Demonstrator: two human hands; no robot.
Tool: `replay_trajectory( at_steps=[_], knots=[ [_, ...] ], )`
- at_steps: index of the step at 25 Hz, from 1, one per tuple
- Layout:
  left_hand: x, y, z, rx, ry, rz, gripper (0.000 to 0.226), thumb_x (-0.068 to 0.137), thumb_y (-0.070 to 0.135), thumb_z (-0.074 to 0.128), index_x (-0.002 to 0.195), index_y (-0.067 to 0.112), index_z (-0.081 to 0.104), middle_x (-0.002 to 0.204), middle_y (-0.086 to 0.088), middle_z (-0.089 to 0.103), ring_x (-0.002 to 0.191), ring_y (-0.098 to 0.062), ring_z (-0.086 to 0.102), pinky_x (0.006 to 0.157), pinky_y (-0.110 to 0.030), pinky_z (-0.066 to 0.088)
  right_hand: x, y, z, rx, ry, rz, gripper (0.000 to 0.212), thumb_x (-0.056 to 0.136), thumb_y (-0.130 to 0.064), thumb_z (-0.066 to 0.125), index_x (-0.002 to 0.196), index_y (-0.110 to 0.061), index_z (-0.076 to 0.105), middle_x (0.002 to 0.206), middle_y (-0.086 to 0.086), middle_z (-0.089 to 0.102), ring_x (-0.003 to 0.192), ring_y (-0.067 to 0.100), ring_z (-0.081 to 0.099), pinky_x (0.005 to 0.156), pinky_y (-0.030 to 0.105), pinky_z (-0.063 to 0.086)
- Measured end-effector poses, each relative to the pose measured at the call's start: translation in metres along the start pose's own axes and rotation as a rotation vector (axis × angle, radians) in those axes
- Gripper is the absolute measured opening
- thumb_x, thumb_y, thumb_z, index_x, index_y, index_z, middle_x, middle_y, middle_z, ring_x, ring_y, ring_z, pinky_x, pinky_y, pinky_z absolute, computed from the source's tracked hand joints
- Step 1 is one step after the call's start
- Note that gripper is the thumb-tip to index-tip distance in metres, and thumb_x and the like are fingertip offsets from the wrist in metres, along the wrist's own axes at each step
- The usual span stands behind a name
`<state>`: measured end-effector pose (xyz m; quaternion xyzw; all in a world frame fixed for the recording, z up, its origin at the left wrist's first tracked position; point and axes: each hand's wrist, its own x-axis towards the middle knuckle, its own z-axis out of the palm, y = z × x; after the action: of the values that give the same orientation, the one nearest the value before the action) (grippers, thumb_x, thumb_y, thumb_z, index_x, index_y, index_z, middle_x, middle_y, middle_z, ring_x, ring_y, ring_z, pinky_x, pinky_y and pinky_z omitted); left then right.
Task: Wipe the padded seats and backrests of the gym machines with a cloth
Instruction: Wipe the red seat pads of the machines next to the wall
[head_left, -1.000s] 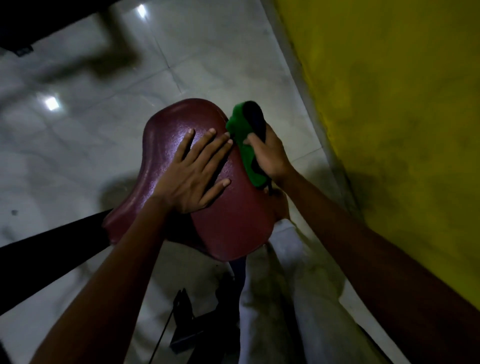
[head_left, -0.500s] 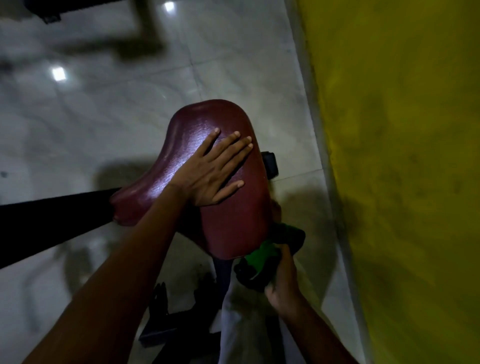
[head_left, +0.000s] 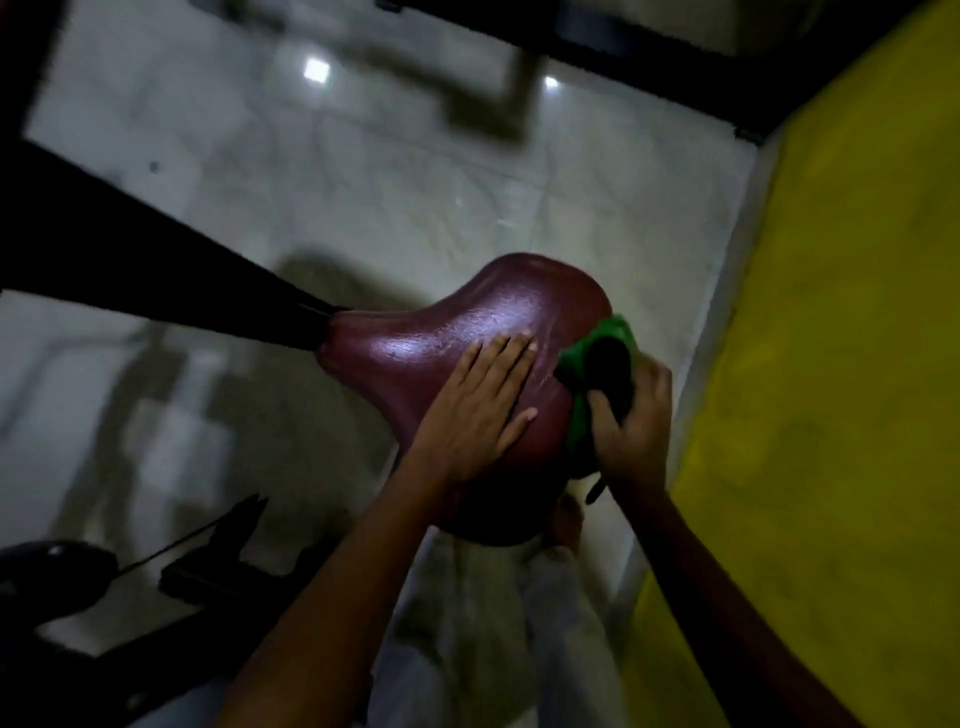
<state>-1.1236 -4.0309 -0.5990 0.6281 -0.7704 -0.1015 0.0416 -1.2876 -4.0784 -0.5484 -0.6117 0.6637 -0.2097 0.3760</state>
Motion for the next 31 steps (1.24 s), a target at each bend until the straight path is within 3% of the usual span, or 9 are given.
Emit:
replay_trajectory(
  at_steps=[3, 6, 9, 14, 17, 19, 23, 26, 31],
  knots=[
    [-0.006, 0.027, 0.000, -0.053, 0.043, -0.289, 0.061, 0.096, 0.038, 0.037, 0.144, -0.001, 0.035, 0.150, -0.017, 0.035, 0.140, -0.030, 0.030, 0.116, -0.044, 0.017, 0.078, -0.027, -0.009, -0.655, -0.244, -0.581, 0.073, 0.073, -0.027, 0.070, 0.140, -0.022, 0.043, 0.136, 0.019, 0.043, 0.107, 0.040, 0.047, 0.085, 0.047, 0.039],
    [-0.013, 0.053, -0.001, -0.057, 0.097, -0.519, 0.060, 0.095, 0.034, 0.037, 0.142, -0.003, 0.037, 0.149, -0.020, 0.035, 0.139, -0.032, 0.032, 0.114, -0.043, 0.020, 0.112, -0.051, -0.001, -0.933, -0.428, -1.023, 0.076, 0.067, -0.033, 0.076, 0.137, -0.024, 0.048, 0.131, 0.022, 0.049, 0.096, 0.042, 0.052, 0.073, 0.045, 0.041],
    [-0.011, 0.071, -0.007, -0.166, 0.099, -0.682, 0.059, 0.091, 0.032, 0.040, 0.139, -0.002, 0.039, 0.143, -0.019, 0.043, 0.135, -0.030, 0.039, 0.110, -0.039, 0.028, 0.125, -0.071, 0.016, -0.959, -0.527, -1.213, 0.070, 0.065, -0.040, 0.071, 0.131, -0.023, 0.052, 0.122, 0.021, 0.055, 0.086, 0.039, 0.056, 0.066, 0.043, 0.045],
    [-0.009, 0.064, -0.006, -0.160, 0.157, -0.679, 0.080, 0.084, 0.037, 0.045, 0.149, 0.001, 0.016, 0.144, -0.012, 0.044, 0.136, -0.023, 0.034, 0.113, -0.035, 0.021, 0.132, -0.104, 0.056, -0.948, -0.669, -1.378, 0.065, 0.070, -0.051, 0.038, 0.127, -0.026, 0.058, 0.115, 0.015, 0.060, 0.081, 0.034, 0.058, 0.062, 0.042, 0.046],
    [-0.004, 0.070, -0.008, -0.176, 0.248, -0.734, 0.071, 0.082, 0.036, 0.051, 0.143, 0.004, 0.034, 0.146, -0.011, 0.043, 0.138, -0.022, 0.033, 0.112, -0.036, 0.025, 0.133, -0.126, 0.079, -0.919, -0.738, -1.563, 0.065, 0.072, -0.052, 0.038, 0.128, -0.026, 0.058, 0.113, 0.013, 0.060, 0.080, 0.032, 0.058, 0.060, 0.041, 0.047],
    [0.001, 0.079, -0.006, -0.171, 0.212, -0.779, 0.065, 0.080, 0.032, 0.053, 0.139, 0.006, 0.042, 0.146, -0.009, 0.044, 0.138, -0.023, 0.036, 0.112, -0.037, 0.026, 0.136, -0.136, 0.087, -0.925, -0.826, -1.659, 0.064, 0.072, -0.051, 0.038, 0.126, -0.025, 0.059, 0.111, 0.014, 0.061, 0.078, 0.032, 0.058, 0.058, 0.041, 0.046],
    [0.037, 0.098, -0.010, -0.232, 0.187, -1.178, 0.064, 0.075, 0.024, 0.046, 0.136, 0.007, 0.050, 0.147, -0.008, 0.041, 0.134, -0.026, 0.042, 0.112, -0.037, 0.027, 0.152, -0.166, 0.093, -0.917, -1.044, -1.876, 0.061, 0.071, -0.047, 0.048, 0.126, -0.023, 0.057, 0.111, 0.017, 0.061, 0.076, 0.036, 0.059, 0.055, 0.043, 0.048],
    [0.061, 0.109, -0.013, -0.281, 0.266, -1.425, 0.068, 0.073, 0.024, 0.044, 0.140, 0.009, 0.041, 0.148, -0.004, 0.039, 0.134, -0.024, 0.037, 0.118, -0.033, 0.008, 0.155, -0.190, 0.108, -0.954, -1.070, -2.136, 0.068, 0.065, -0.048, 0.061, 0.128, -0.027, 0.046, 0.110, 0.015, 0.062, 0.075, 0.033, 0.060, 0.054, 0.039, 0.048],
    [0.099, 0.114, -0.003, -0.221, 0.402, -1.813, 0.064, 0.079, 0.022, 0.042, 0.141, 0.010, 0.038, 0.147, -0.006, 0.042, 0.136, -0.023, 0.039, 0.110, -0.035, 0.025, 0.108, -0.201, 0.155, -0.789, -1.237, -2.488, 0.072, 0.062, -0.039, 0.075, 0.129, -0.024, 0.054, 0.117, 0.019, 0.059, 0.086, 0.039, 0.060, 0.063, 0.044, 0.049]
  ],
)
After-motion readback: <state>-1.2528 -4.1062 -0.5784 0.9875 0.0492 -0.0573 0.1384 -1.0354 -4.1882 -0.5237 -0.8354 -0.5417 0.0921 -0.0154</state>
